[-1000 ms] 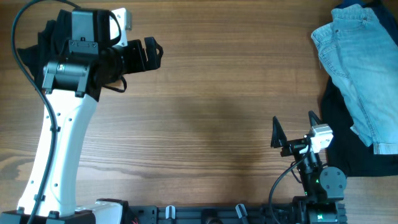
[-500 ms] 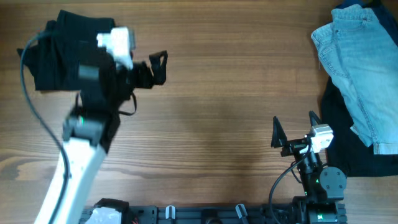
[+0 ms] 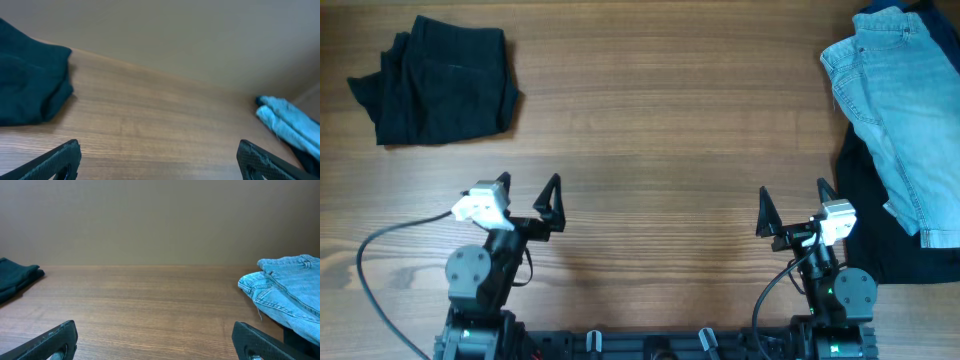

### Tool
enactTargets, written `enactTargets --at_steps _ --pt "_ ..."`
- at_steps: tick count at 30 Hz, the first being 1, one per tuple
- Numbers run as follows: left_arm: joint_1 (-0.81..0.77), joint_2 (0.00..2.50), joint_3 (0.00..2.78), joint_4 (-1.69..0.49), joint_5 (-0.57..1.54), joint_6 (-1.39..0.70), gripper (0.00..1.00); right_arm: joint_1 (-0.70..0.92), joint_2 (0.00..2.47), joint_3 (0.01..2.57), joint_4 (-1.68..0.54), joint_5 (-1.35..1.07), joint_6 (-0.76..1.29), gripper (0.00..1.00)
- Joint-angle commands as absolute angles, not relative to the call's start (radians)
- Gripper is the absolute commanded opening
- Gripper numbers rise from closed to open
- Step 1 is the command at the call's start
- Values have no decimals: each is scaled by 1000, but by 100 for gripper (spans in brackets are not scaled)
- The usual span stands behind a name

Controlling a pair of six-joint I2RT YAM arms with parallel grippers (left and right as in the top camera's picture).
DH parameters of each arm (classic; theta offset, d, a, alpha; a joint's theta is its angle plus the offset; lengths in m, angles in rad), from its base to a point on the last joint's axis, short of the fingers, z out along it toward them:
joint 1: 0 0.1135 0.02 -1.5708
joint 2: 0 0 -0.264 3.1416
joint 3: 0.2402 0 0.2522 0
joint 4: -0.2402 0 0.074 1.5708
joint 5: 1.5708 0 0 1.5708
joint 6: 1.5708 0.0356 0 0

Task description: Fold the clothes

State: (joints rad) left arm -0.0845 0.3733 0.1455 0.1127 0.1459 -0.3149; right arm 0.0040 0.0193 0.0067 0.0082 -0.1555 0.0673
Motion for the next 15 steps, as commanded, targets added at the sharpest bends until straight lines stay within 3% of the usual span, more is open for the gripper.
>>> enactTargets --at_steps 1,15 --pt "-52 249 90 112 117 -353 100 7 11 5 11 -146 79 100" --pt "-52 41 6 3 18 -353 100 7 11 5 11 -146 79 100"
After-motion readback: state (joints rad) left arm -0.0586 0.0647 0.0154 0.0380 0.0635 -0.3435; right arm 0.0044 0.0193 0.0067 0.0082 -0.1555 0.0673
